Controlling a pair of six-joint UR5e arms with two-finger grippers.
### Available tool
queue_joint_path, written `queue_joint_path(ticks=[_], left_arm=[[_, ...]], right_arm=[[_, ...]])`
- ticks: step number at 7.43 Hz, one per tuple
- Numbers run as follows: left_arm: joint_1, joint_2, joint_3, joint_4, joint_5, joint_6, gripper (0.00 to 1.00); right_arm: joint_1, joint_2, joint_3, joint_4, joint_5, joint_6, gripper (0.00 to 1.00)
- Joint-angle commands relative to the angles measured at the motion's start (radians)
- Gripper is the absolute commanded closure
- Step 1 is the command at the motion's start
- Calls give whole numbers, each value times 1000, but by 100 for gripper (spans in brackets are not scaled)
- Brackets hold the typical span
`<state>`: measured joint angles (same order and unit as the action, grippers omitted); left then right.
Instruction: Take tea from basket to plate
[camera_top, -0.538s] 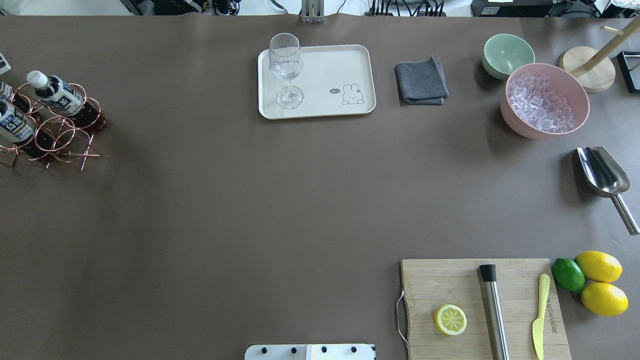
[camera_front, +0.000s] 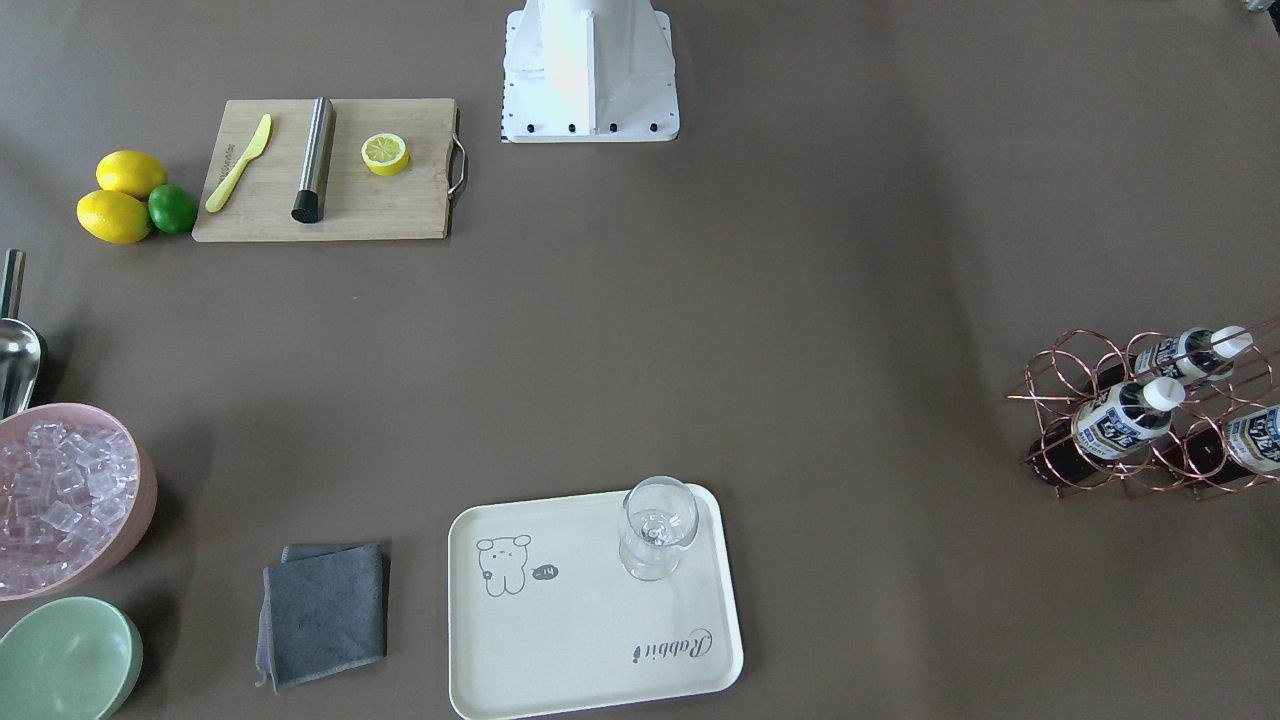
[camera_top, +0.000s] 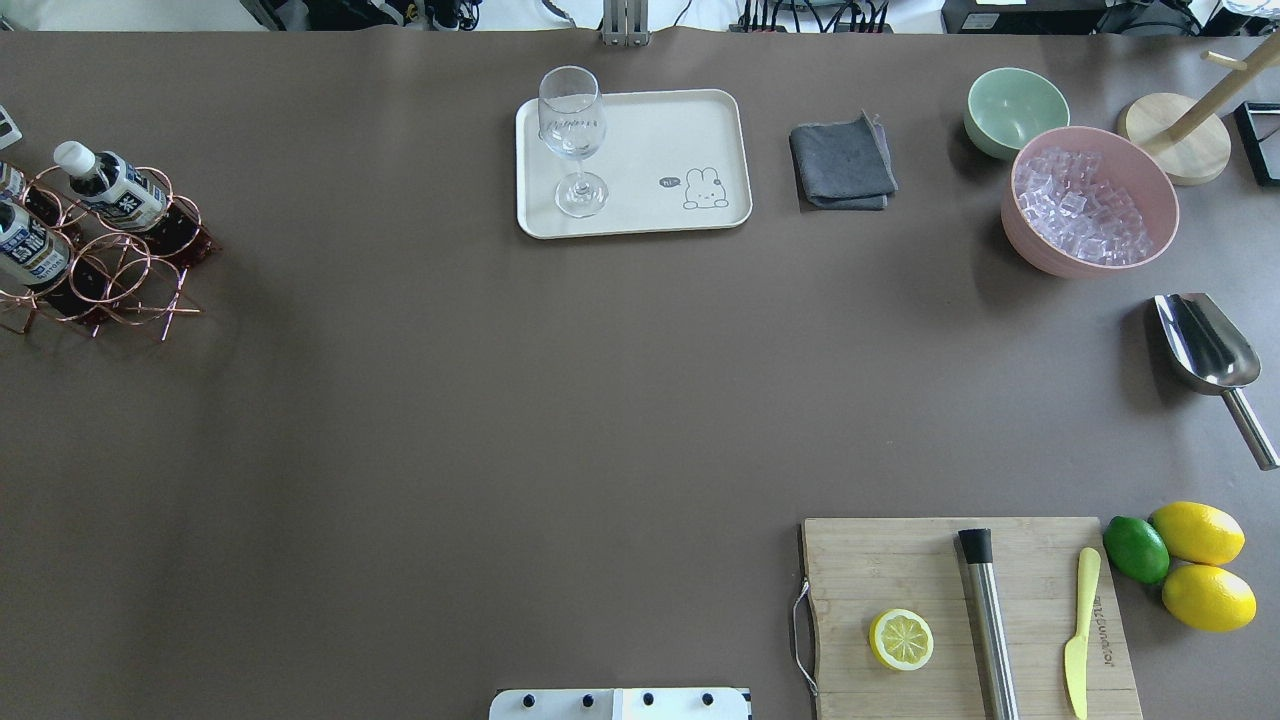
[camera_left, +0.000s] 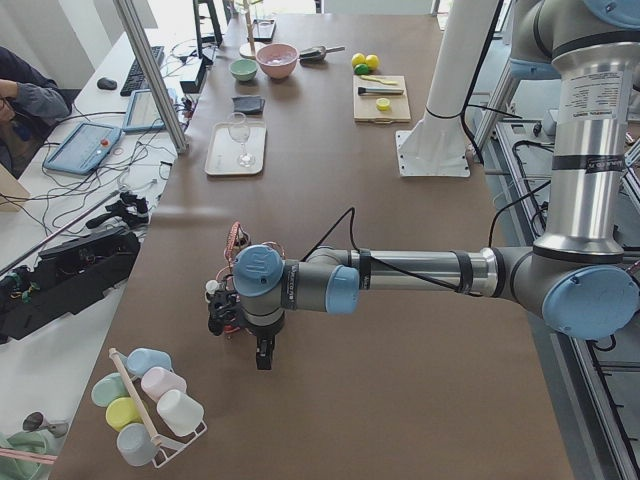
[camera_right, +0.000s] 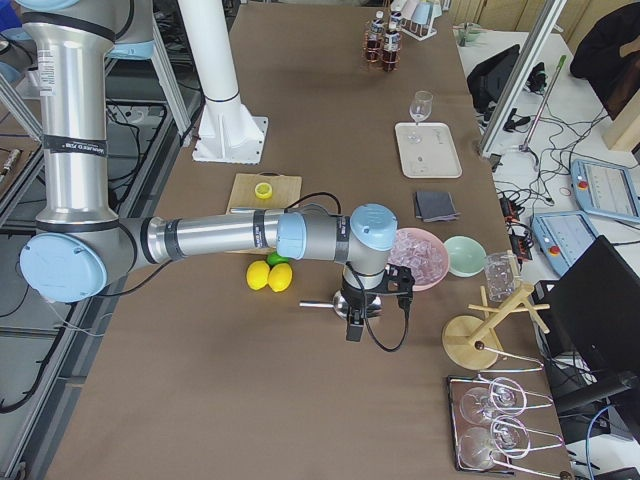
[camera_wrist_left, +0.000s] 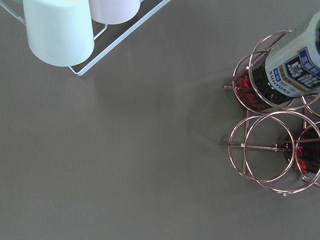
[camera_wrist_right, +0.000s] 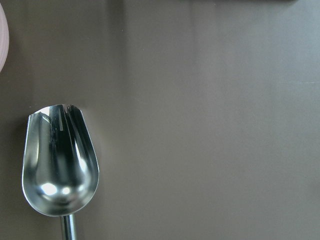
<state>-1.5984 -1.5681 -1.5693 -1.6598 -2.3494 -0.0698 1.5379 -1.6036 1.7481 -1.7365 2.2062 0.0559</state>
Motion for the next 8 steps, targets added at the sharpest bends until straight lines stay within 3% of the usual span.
queue_joint_path(ticks=[1, 8], left_arm=[[2, 0, 9, 0, -1, 1, 2], [8, 2, -2, 0, 21, 2, 2]], right_arm=[[1, 1, -1, 0, -2, -1, 0], [-1, -2, -4, 21, -3, -1, 0]])
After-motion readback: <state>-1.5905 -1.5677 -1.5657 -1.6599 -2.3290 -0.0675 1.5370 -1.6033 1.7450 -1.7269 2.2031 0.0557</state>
